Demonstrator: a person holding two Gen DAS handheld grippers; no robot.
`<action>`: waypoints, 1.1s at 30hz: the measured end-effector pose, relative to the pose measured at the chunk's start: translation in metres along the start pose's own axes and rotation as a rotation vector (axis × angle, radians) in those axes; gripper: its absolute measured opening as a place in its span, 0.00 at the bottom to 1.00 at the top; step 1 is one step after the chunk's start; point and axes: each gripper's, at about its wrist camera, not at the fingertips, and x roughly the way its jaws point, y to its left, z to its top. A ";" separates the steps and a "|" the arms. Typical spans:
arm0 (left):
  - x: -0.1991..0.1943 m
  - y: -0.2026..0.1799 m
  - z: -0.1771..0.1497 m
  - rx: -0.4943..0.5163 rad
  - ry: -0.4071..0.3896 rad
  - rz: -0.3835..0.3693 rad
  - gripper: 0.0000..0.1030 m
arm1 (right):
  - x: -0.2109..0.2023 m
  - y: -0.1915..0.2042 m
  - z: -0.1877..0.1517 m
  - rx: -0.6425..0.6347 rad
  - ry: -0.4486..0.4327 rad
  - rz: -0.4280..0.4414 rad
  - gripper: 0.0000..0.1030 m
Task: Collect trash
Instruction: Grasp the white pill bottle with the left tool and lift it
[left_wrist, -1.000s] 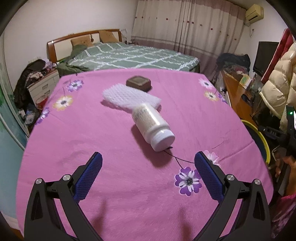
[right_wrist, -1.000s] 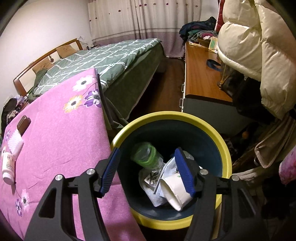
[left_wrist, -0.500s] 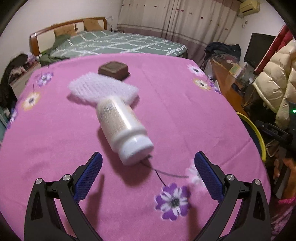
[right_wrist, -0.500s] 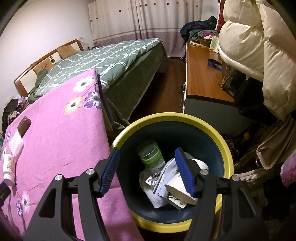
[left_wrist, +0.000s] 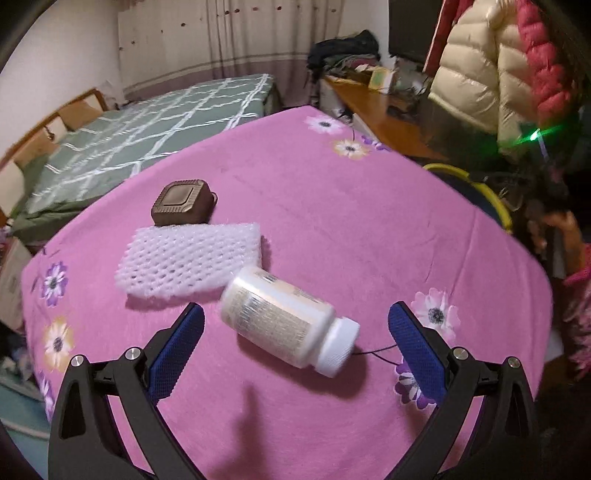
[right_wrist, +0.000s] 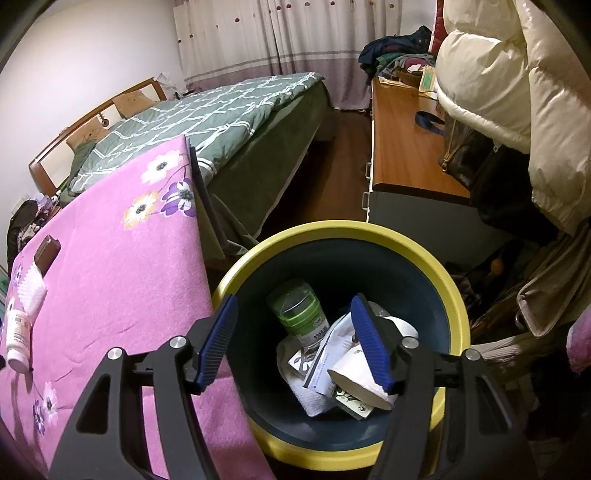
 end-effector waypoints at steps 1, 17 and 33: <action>0.000 0.006 0.002 0.001 -0.004 -0.033 0.95 | 0.001 0.001 0.000 -0.001 0.002 0.000 0.60; 0.039 0.004 -0.001 0.060 0.113 -0.143 0.95 | 0.001 0.019 0.002 -0.048 0.012 0.017 0.60; 0.008 -0.025 -0.011 -0.295 0.089 0.083 0.95 | -0.008 0.024 -0.003 -0.059 -0.005 0.066 0.61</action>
